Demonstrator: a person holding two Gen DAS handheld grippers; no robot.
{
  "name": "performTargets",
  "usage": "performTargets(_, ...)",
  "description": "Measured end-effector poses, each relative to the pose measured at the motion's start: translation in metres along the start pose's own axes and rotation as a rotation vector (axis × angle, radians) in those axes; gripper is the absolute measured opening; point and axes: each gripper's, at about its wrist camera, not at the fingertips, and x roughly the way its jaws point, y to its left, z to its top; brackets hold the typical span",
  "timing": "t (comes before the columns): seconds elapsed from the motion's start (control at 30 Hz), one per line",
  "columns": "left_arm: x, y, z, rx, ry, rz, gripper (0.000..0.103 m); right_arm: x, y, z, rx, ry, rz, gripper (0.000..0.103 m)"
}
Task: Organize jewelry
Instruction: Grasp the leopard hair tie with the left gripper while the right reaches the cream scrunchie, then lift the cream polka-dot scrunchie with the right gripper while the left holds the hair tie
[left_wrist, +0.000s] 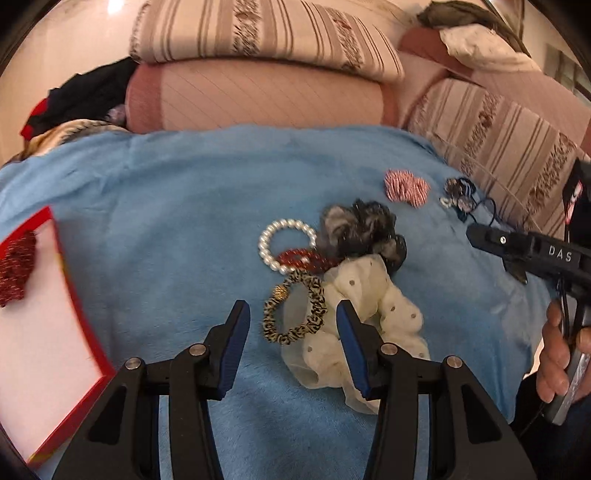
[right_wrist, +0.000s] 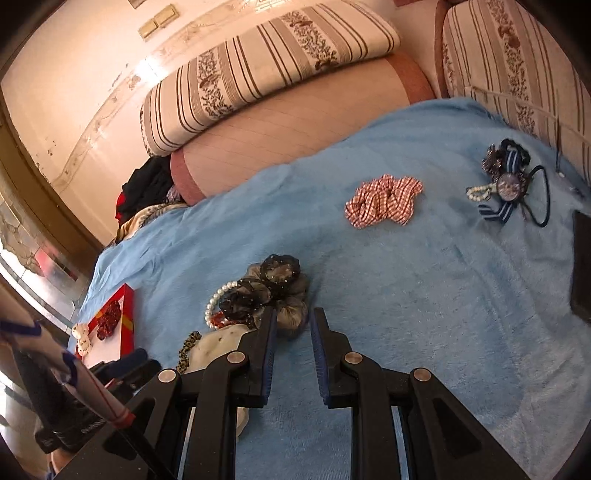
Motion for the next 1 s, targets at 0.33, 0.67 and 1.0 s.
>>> performTargets(0.33,0.043,0.002,0.001,0.014,0.081,-0.025,0.010,0.017,0.020,-0.010,-0.083,0.042,0.040,0.021)
performTargets(0.67,0.019,0.015,0.005,-0.023,-0.015,0.029,0.009,0.037,0.053,-0.031,-0.204,0.144,0.114,0.051)
performTargets(1.0,0.011,0.011,0.007,-0.003,-0.060,0.068,0.009,0.066,0.072,-0.057,-0.360,0.239,0.007,0.013)
